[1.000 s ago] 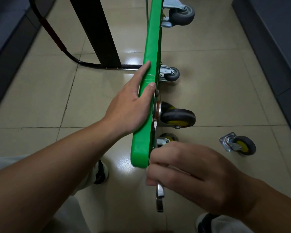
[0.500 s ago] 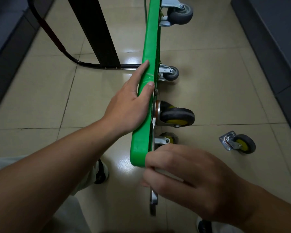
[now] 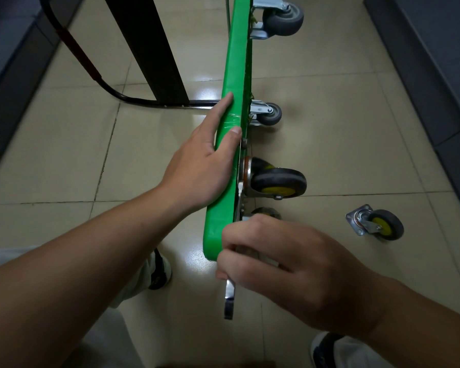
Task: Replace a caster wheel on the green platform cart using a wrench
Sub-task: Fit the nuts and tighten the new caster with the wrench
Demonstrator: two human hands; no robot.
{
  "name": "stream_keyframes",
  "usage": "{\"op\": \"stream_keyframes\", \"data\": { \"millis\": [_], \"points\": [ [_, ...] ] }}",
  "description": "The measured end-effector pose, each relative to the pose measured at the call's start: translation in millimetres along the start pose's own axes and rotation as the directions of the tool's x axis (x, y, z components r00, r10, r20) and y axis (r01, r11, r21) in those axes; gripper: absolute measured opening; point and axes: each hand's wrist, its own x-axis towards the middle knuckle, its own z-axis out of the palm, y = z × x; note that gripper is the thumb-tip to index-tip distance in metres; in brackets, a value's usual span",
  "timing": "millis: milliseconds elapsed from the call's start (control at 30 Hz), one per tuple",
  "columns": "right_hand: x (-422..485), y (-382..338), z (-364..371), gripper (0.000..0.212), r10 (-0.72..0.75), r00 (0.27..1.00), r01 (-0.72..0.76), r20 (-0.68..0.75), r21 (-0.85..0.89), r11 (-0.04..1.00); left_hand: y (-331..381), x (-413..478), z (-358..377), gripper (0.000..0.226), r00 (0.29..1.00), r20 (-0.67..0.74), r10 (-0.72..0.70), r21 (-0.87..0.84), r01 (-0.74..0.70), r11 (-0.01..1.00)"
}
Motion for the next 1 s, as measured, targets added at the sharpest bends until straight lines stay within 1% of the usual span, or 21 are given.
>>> {"op": "stream_keyframes", "data": {
  "millis": [100,200,267,300,333,367,400,433,467,533,600,633,800,1000],
  "points": [
    [3.8,2.4,-1.5,0.009,0.036,0.999,-0.035,-0.041,0.034,0.999,-2.0,1.0,0.3,0.055,1.000,0.007,0.002,-0.012,-0.002,1.000],
    [14.4,10.4,-10.0,0.010,0.099,0.988,-0.083,-0.121,0.131,0.988,-1.5,1.0,-1.2,0.055,1.000,0.008,0.016,-0.034,-0.016,0.999],
    [23.7,19.9,-16.2,0.007,0.175,0.960,-0.135,-0.217,0.187,0.973,-1.1,0.9,-2.4,0.059,0.999,0.021,0.025,-0.061,-0.024,0.998],
    [27.5,25.4,-18.3,0.006,0.252,0.933,-0.184,-0.257,0.261,0.948,-1.5,0.6,-2.6,0.060,0.999,0.028,0.029,-0.069,-0.027,0.997],
    [31.5,30.5,-20.4,0.006,0.359,0.893,-0.241,-0.271,0.384,0.891,-2.0,0.1,-2.6,0.058,0.999,0.031,0.036,-0.072,-0.034,0.997],
    [35.4,35.7,-22.8,0.005,0.464,0.847,-0.284,-0.261,0.516,0.808,-2.4,-0.4,-2.3,0.055,0.999,0.031,0.043,-0.072,-0.040,0.997],
    [38.8,41.4,-25.2,0.004,0.549,0.800,-0.311,-0.243,0.615,0.725,-2.6,-0.9,-2.0,0.054,0.999,0.030,0.046,-0.072,-0.043,0.996],
    [42.1,47.4,-26.7,0.004,0.618,0.754,-0.338,-0.222,0.676,0.655,-2.5,-1.4,-1.6,0.053,0.999,0.029,0.043,-0.076,-0.041,0.996],
    [44.5,54.3,-27.7,0.004,0.670,0.715,-0.368,-0.199,0.708,0.603,-2.3,-1.6,-1.4,0.054,0.999,0.030,0.039,-0.081,-0.036,0.996],
    [49.6,66.7,-28.1,0.007,0.736,0.661,-0.403,-0.148,0.757,0.514,-2.5,-1.4,-0.9,0.057,0.999,0.032,0.035,-0.083,-0.033,0.996],
    [54.9,75.7,-26.5,0.009,0.769,0.632,-0.391,-0.098,0.816,0.425,-3.1,-0.7,-0.8,0.057,0.999,0.030,0.036,-0.077,-0.034,0.996],
    [57.4,78.9,-25.2,0.008,0.772,0.630,-0.383,-0.084,0.832,0.403,-3.6,-0.5,-0.6,0.057,0.999,0.030,0.035,-0.076,-0.033,0.997],
    [70.3,84.7,-15.3,0.006,0.754,0.649,-0.352,-0.096,0.841,0.410,-5.8,0.8,-1.3,0.053,0.999,0.032,0.025,-0.057,-0.023,0.998],
    [76.8,86.6,-11.1,0.014,0.746,0.659,-0.395,-0.098,0.799,0.454,-5.7,0.9,-2.2,0.052,0.999,0.026,0.020,-0.043,-0.019,0.999]
  ]
}}
